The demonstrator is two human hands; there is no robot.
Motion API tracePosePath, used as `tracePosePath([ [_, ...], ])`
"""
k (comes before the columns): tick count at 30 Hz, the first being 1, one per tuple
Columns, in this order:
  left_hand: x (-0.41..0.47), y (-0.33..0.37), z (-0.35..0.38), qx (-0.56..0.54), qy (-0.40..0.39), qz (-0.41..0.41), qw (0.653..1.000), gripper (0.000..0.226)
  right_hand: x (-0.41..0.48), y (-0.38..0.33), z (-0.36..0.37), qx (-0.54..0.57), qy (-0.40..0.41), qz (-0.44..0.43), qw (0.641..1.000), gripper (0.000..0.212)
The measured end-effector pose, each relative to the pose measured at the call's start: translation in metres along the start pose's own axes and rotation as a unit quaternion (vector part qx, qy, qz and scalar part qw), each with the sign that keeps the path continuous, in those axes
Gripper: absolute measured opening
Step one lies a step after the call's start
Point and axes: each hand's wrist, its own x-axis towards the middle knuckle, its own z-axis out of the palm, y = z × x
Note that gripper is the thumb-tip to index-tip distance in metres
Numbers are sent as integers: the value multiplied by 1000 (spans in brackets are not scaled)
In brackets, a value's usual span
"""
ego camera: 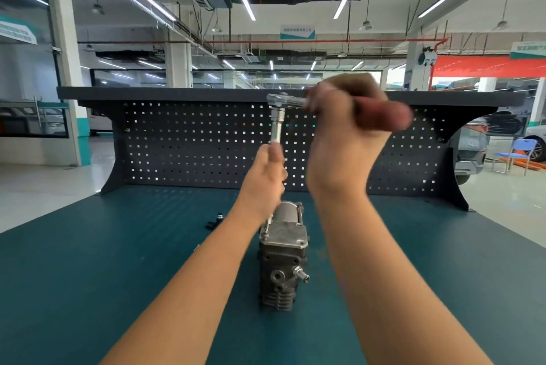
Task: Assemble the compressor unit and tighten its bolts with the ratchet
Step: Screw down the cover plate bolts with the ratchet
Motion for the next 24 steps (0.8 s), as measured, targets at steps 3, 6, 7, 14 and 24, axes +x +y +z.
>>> tracePosePath([
  [3, -2, -1, 14, 43, 89, 44, 994, 22, -24, 4, 13, -119, -72, -190, 972, 11],
  [6, 0, 3, 11, -20, 139, 35, 989, 28, -24, 1, 13, -115, -84, -177, 974, 11],
  [7, 2, 3, 8, -18, 129, 27, 991, 31, -17, 0, 9, -74, -60, -106, 990, 15],
  [14, 5, 1, -12, -97, -38, -83, 991, 38, 12, 1, -16, 215, 27, 127, 968, 17],
  [24, 8, 6, 3, -1, 100, -68, 993, 46, -4, -6, -6, 58, -37, 24, 997, 16],
])
